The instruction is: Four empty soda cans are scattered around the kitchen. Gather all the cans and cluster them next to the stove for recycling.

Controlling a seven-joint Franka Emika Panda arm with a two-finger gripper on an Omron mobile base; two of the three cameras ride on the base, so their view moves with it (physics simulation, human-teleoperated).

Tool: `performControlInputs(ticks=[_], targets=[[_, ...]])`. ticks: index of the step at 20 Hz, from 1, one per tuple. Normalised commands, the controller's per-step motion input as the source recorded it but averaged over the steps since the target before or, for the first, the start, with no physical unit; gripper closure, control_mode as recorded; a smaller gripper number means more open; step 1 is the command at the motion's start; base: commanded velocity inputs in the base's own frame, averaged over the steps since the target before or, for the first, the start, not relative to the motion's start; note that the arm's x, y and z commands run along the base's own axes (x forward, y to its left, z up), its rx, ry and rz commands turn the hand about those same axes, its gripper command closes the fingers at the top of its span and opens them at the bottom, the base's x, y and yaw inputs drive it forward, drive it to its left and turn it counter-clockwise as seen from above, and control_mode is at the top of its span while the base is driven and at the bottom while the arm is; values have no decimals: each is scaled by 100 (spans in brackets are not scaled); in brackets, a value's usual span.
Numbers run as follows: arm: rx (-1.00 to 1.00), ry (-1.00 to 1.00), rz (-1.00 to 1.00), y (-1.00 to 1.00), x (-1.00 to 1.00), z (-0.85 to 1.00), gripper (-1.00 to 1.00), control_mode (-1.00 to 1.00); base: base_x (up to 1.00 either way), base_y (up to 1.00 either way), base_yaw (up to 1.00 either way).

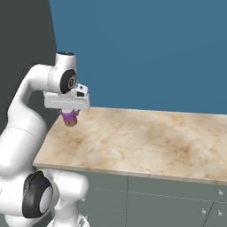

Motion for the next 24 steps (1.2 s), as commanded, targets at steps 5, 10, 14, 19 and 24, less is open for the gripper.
performControlInputs(ticks=[5, 10, 14, 19, 24], targets=[[0, 1, 0, 0, 0, 0, 100, 100, -32, 0, 0], [0, 0, 0, 0, 0, 0, 100, 100, -94, -9, 17], [0, 0, 0, 0, 0, 0, 100, 100, -62, -19, 73], [0, 0, 0, 0, 0, 0, 100, 100, -25, 0, 70], [0, 0, 0, 0, 0, 0, 100, 100, -23, 13, 62]])
